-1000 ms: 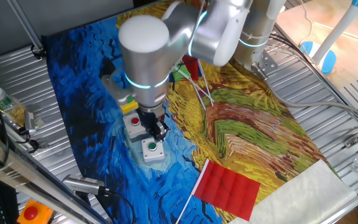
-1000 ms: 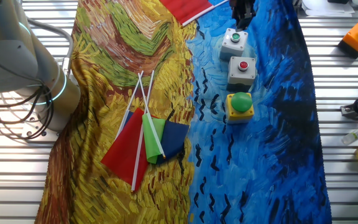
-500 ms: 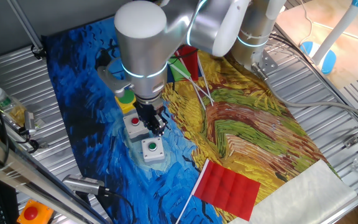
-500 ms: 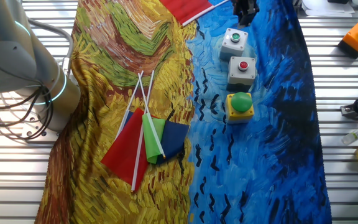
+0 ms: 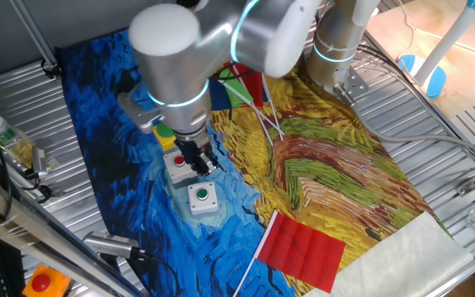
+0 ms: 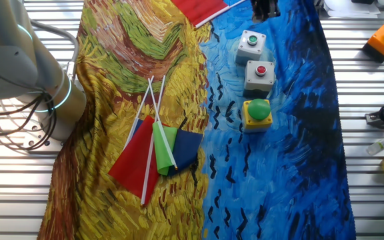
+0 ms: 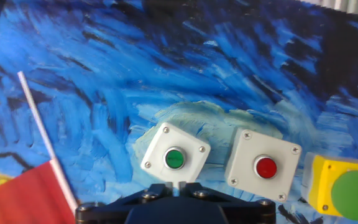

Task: Press three buttons from left to right in sequence

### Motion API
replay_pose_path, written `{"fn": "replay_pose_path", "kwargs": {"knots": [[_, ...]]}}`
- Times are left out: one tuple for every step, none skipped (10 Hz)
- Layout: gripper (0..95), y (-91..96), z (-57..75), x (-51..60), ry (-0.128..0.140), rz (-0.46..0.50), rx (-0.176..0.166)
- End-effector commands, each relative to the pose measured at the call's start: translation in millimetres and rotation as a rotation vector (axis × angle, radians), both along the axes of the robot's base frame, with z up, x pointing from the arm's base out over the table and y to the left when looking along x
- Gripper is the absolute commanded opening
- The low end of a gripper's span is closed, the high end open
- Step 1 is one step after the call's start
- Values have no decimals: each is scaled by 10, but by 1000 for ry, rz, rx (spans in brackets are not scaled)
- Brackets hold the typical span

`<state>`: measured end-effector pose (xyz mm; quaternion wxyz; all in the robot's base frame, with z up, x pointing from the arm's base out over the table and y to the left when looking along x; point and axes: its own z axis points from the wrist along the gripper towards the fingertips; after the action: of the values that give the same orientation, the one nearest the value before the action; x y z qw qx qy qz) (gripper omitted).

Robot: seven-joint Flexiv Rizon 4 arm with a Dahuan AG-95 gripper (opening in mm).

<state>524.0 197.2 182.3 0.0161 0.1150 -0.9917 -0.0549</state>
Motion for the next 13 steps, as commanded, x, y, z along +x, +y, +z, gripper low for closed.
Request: {"fn": "replay_pose_path", "kwargs": {"knots": [[0, -11, 57, -66, 75, 28, 0], [0, -30, 92, -108, 85, 31, 6], [0, -44, 122, -147, 91, 40, 11], [0, -48, 130, -157, 94, 42, 13], [0, -50, 131, -187, 99, 39, 27], [0, -48, 127, -201, 99, 34, 45], [0, -49, 131, -205, 99, 31, 49], [0, -48, 130, -209, 100, 28, 50], [0, -49, 131, -211, 100, 28, 50], [0, -49, 131, -211, 100, 28, 53], [0, -49, 131, -211, 100, 29, 54], [0, -49, 131, -211, 99, 31, 55], [0, -48, 131, -212, 99, 31, 55]]}}
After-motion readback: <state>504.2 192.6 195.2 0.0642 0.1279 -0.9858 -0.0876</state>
